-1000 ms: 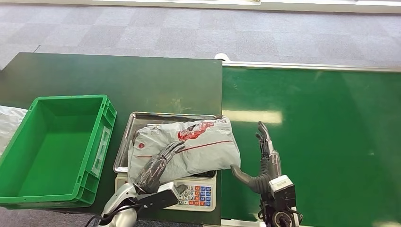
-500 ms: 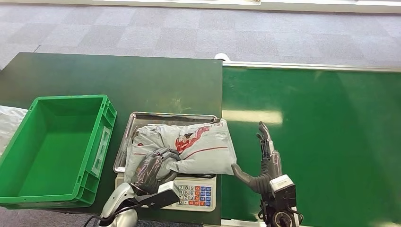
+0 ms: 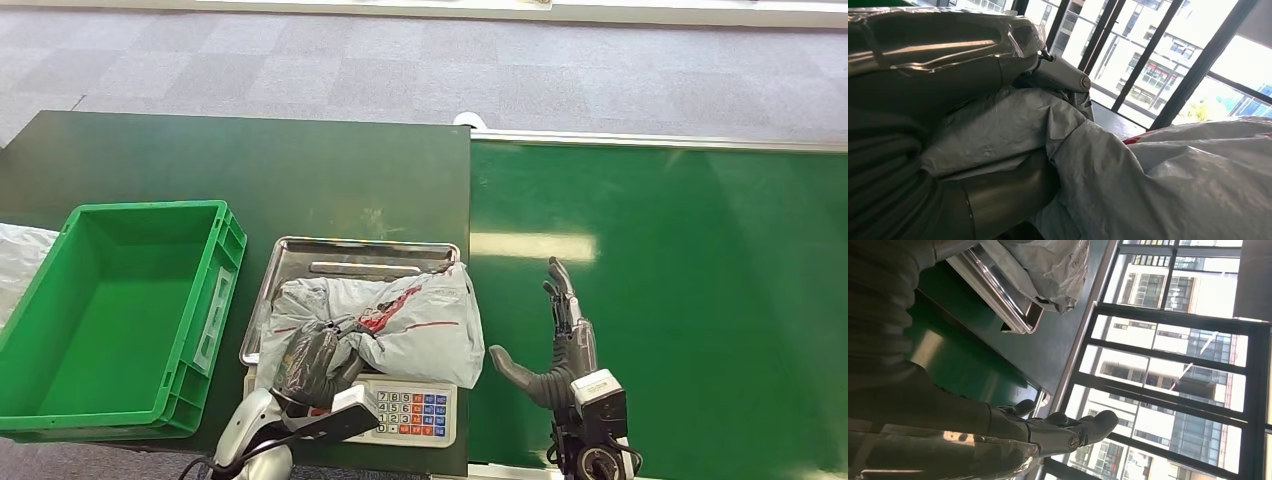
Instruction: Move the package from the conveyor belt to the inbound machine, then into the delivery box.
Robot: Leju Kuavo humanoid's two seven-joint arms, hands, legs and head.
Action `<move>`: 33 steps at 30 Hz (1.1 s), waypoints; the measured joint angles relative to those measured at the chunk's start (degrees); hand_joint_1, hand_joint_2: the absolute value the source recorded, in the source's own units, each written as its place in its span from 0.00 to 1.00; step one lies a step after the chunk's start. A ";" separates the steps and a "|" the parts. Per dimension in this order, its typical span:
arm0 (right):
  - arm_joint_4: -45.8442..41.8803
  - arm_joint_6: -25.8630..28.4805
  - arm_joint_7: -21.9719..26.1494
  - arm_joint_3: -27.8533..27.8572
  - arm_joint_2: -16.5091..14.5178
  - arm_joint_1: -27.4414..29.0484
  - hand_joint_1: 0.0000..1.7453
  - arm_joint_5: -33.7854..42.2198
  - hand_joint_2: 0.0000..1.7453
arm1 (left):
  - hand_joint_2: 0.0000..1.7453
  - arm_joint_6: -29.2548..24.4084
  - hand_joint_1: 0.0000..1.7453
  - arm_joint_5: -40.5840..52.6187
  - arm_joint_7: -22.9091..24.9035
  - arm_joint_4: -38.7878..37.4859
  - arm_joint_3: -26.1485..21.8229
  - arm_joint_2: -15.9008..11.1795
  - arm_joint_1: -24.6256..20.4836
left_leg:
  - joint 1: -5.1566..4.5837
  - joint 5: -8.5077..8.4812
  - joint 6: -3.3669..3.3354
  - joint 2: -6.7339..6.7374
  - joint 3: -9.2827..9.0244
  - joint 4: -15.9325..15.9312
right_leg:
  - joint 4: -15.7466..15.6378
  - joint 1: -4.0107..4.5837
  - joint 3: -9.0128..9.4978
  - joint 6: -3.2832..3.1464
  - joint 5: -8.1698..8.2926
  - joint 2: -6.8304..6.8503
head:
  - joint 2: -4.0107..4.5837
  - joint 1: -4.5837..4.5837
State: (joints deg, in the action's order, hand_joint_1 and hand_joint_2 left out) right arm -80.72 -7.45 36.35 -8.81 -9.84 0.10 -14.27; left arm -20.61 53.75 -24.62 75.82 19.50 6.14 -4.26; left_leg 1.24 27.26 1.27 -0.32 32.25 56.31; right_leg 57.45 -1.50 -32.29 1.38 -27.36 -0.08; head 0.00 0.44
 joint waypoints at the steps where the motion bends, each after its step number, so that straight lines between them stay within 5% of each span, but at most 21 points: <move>1: 0.00 0.00 0.00 0.01 0.00 0.00 0.00 0.00 1.00 | 1.00 -0.21 1.00 -0.02 -0.05 0.00 0.00 0.01 0.02 | 0.00 0.00 0.00 0.00 0.00 0.00 | 0.00 0.00 0.00 0.00 0.00 0.00 | 0.00 0.00; 19: 0.91 1.68 -0.22 0.06 -0.24 -0.22 0.00 1.51 1.00 | 1.00 -18.37 1.00 -16.18 -13.45 5.33 -2.51 1.32 1.29 | 0.00 0.00 0.00 -0.01 0.02 0.00 | 0.00 0.00 0.00 0.00 0.00 0.01 | 0.00 -0.01; 27: 1.84 2.63 0.01 -0.01 -0.26 -0.55 0.00 2.09 1.00 | 1.00 -19.30 1.00 -18.84 -15.34 11.64 -5.25 2.55 2.69 | 0.00 0.00 0.00 -0.01 0.02 0.00 | 0.00 0.00 0.01 0.01 0.00 0.01 | 0.00 -0.01; 33: 2.06 3.35 0.13 -0.03 -0.26 -0.45 0.00 2.44 1.00 | 1.00 -19.35 1.00 -16.60 -15.38 18.09 -11.69 5.40 3.30 | 0.00 0.00 0.00 -0.01 0.02 0.00 | 0.00 0.00 0.00 0.01 0.00 0.01 | 0.00 -0.01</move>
State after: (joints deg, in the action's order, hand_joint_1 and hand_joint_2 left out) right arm -78.66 -4.10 36.48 -8.84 -10.10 -0.35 -11.84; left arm -39.95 37.14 -39.99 93.91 7.81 11.54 -0.96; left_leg 1.25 27.26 1.27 -0.32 32.27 56.31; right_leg 57.45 -1.49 -32.29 1.39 -27.36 -0.07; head 0.00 0.43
